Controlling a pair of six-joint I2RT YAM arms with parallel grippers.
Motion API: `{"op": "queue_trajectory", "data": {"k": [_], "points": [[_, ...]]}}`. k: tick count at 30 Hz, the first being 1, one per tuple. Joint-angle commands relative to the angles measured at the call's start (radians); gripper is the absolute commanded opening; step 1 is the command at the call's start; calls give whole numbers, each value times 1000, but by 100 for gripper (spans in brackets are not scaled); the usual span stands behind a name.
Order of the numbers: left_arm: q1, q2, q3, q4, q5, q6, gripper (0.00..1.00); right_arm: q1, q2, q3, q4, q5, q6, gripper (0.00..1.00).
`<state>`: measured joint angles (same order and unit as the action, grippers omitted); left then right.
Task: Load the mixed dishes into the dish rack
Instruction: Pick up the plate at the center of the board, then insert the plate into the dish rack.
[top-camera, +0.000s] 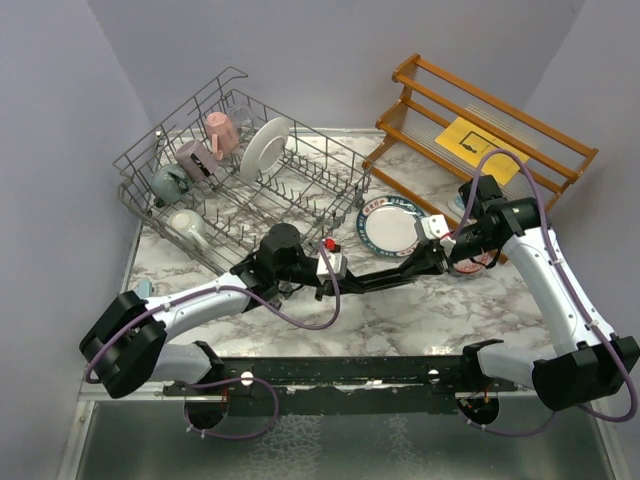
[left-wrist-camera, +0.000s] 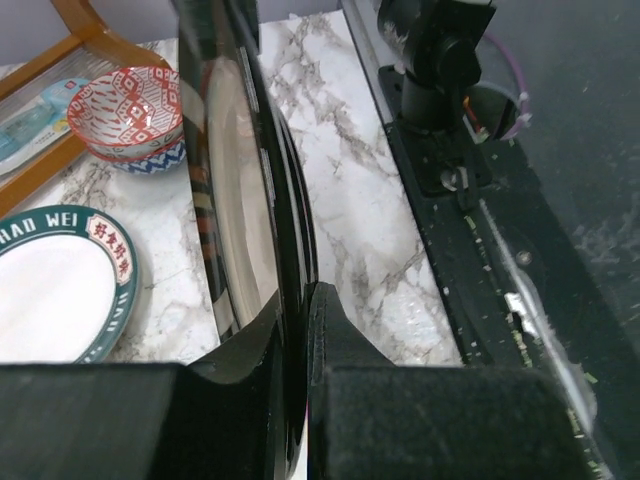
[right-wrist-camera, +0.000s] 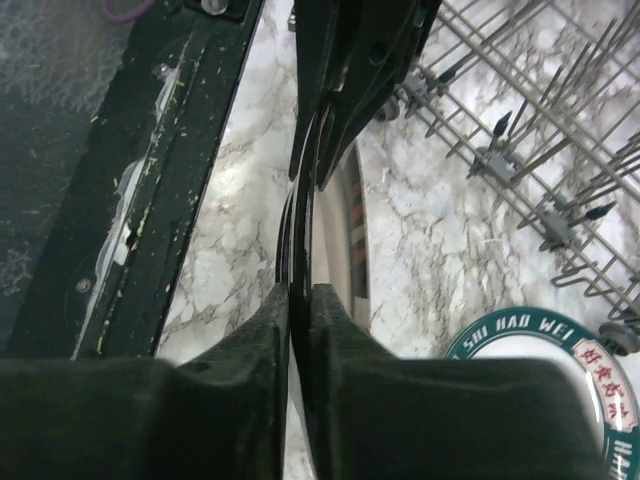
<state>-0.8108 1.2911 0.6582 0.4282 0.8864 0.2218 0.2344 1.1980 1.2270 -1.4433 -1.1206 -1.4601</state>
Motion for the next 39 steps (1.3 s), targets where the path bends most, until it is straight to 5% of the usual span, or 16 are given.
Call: {"op": "queue_trajectory", "data": {"k": [1, 7, 12, 39], "points": [[4, -88, -37, 236, -9, -170, 0, 11, -20, 59, 76, -158, 52, 20], [1, -188, -136, 352, -56, -286, 0, 11, -22, 72, 92, -216, 89, 63], [-5, -282, -207, 408, -99, -348, 0, 7, -18, 106, 127, -247, 179, 84], [-5, -492, -170, 358, -200, -548, 0, -356, -97, -136, 763, -321, 879, 87]]}}
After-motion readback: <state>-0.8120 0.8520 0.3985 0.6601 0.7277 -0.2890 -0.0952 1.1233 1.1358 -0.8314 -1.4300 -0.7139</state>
